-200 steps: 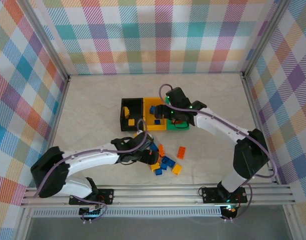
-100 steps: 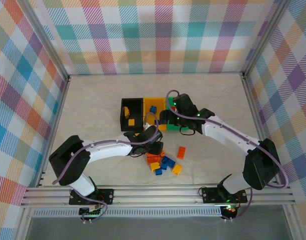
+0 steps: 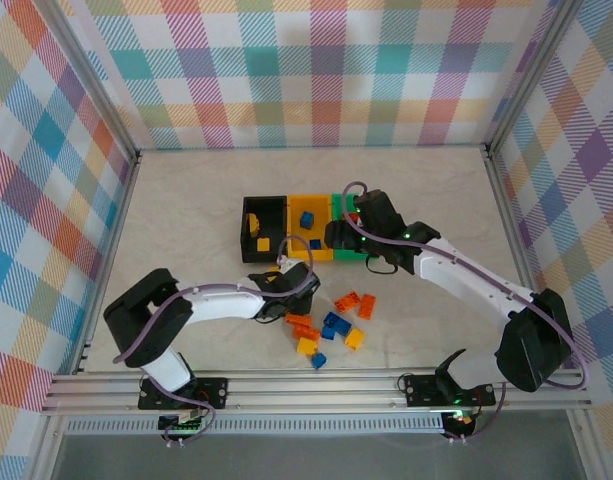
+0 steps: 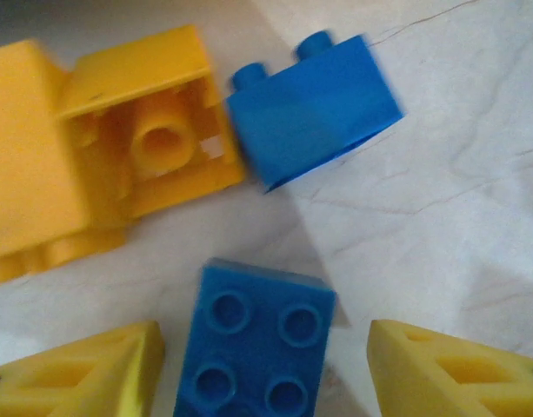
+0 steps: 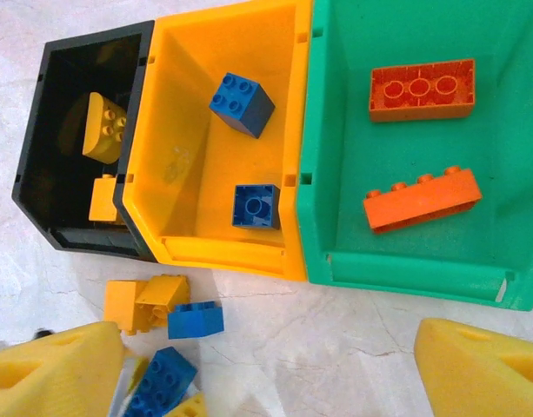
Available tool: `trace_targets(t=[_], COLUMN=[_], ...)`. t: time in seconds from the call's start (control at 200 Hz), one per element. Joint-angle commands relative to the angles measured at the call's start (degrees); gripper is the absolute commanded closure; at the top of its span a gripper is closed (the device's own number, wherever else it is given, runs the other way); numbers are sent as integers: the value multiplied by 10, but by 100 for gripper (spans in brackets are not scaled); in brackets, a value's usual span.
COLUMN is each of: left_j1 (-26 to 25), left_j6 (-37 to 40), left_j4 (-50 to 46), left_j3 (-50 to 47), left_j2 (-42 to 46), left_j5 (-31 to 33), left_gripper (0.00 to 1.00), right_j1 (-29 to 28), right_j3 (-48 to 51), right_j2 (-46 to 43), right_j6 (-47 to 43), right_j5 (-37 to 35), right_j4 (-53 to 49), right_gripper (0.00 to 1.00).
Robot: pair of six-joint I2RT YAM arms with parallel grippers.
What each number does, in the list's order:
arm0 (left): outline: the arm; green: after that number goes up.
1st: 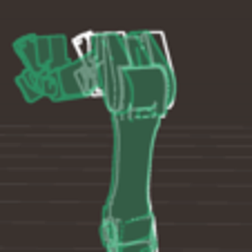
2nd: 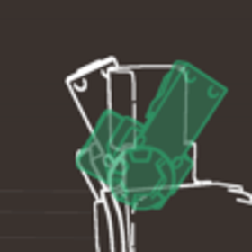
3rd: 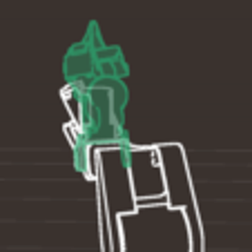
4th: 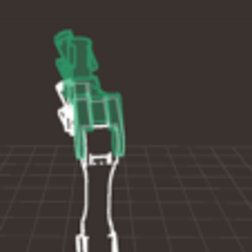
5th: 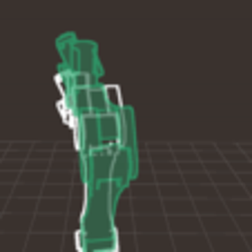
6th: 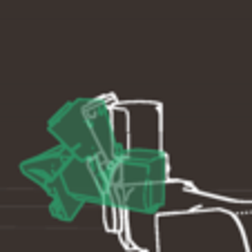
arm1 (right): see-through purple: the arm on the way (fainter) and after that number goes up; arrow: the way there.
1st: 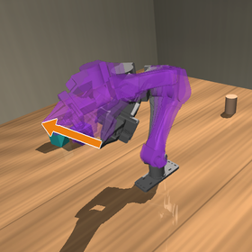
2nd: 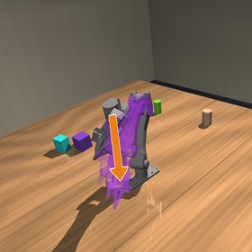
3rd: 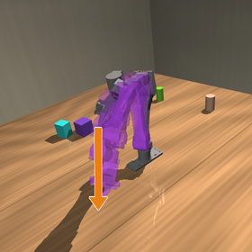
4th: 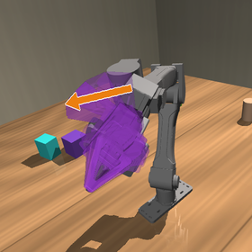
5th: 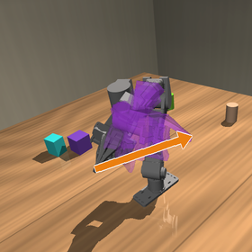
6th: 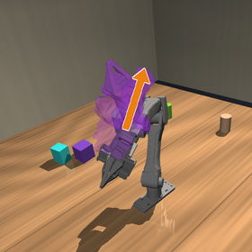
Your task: Sort the legos into containers by color
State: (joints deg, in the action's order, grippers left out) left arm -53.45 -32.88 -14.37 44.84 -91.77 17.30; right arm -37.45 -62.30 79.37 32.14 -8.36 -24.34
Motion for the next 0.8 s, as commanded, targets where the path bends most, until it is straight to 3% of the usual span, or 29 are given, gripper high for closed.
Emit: trace_targets(t=[0.0,0.1,0.22,0.285,0.495,0.64,0.795], left_j1=[12,13,14,14,21,32,32], left_j6=[-17,-13,4,12,51,73,65], left_j4=[-78,-106,-116,-109,-71,-66,-74], left_j3=[-50,-71,-71,-63,-12,21,11], left_j2=[42,100,140,129,37,-23,-4], left_j5=[23,29,8,3,10,-3,-26], left_gripper=[37,36,20,16,16,33,55], right_j1=[4,4,4,4,4,4,5], right_j3=[7,9,14,17,20,23,27], right_j2=[-13,-15,-20,-22,-29,-41,-57], right_j6=[4,5,7,9,12,12,11], right_j5=[3,5,6,8,4,-2,-4], right_j4=[17,16,18,21,14,6,3], right_gripper=[13,13,13,13,13,13,12])
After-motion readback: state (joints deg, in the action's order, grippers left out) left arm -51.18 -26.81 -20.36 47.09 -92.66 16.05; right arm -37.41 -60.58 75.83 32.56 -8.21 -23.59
